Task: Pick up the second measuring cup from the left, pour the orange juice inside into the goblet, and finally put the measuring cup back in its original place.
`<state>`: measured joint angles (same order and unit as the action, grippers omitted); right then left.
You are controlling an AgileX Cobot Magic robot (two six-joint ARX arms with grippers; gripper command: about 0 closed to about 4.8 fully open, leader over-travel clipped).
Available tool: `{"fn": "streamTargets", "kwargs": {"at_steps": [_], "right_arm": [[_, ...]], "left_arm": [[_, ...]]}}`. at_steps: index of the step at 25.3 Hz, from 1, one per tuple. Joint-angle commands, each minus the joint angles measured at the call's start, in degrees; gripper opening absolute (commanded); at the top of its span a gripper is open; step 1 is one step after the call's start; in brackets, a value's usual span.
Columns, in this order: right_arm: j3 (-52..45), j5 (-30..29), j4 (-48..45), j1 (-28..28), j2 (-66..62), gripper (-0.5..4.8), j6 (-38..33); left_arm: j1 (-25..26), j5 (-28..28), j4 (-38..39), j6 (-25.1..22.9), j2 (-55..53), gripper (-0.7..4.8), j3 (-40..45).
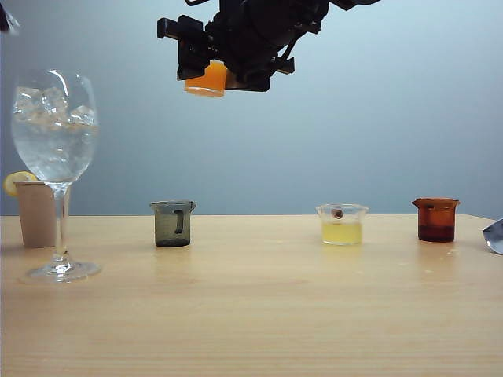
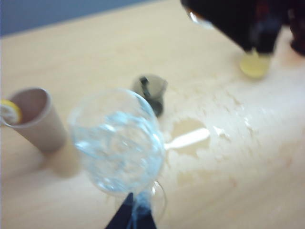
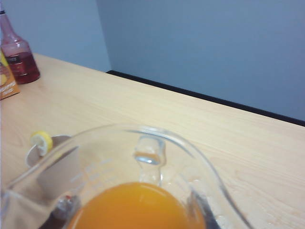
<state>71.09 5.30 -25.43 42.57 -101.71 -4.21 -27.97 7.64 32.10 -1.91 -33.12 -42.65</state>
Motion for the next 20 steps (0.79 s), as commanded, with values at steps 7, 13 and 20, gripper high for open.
{"fn": "streamTargets", "kwargs": {"at_steps": [7, 13, 20], "right_arm": [[0.61, -4.26, -1.38, 0.68, 0.63, 1.47, 2.58], [1.14, -4.42, 0.15, 2.25, 0.72, 1.47, 2.99], [8.9, -7.87, 8.59, 3.08, 0.63, 1.47, 7.76]], "left_arm": [[8.52, 0.61, -2.91, -0.24, 1.95, -0.03, -2.71], [8.48, 0.09, -2.95, -0.24, 1.86, -0.03, -2.69], [8.48, 0.09, -2.93, -0.24, 1.88, -0.03, -2.69]]}}
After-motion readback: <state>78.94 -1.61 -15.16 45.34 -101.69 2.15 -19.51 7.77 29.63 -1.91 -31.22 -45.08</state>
